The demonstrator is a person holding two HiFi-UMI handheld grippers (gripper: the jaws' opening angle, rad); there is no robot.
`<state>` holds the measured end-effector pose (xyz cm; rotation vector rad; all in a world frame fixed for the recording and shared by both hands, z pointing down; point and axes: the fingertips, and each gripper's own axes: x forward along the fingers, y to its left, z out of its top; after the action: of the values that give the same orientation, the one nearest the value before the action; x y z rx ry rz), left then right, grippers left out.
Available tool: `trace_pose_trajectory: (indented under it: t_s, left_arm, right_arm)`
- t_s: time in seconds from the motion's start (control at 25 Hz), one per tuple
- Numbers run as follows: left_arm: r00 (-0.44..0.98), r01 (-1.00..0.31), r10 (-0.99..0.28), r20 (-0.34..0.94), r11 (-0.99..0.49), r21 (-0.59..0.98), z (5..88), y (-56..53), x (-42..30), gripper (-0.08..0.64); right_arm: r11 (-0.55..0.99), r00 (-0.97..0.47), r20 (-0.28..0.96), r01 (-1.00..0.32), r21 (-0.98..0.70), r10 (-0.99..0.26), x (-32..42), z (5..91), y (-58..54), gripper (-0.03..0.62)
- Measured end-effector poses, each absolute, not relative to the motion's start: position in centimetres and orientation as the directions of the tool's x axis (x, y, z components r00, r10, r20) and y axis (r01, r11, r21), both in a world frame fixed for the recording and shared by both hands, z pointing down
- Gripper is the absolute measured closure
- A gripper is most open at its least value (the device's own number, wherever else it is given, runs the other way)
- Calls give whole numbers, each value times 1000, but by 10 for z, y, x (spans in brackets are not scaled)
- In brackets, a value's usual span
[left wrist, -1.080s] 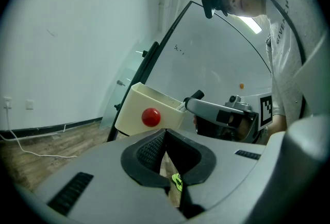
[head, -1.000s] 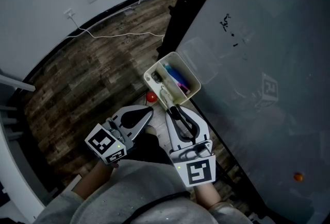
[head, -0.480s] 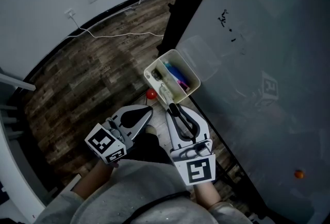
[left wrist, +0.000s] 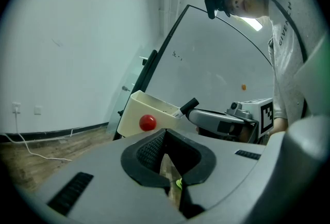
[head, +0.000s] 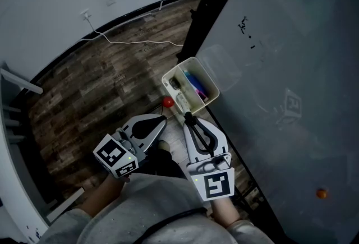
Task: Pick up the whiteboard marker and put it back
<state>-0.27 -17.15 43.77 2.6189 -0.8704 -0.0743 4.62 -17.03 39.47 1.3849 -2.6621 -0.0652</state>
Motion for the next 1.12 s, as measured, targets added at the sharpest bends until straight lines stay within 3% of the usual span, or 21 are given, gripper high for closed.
trace_pose_trajectory:
  t_s: [0.52, 1.12]
  left_arm:
    - [746, -635, -665, 31, -698, 331, 419, -167, -6, 545]
    - [812, -553, -583, 10, -765, 329, 407, -157, 0, 545]
  right_arm:
    - [657, -651, 92, -751, 66, -753, 49, 393, -163, 567]
    - [617, -611, 121, -786, 24, -783, 49, 392, -143, 574]
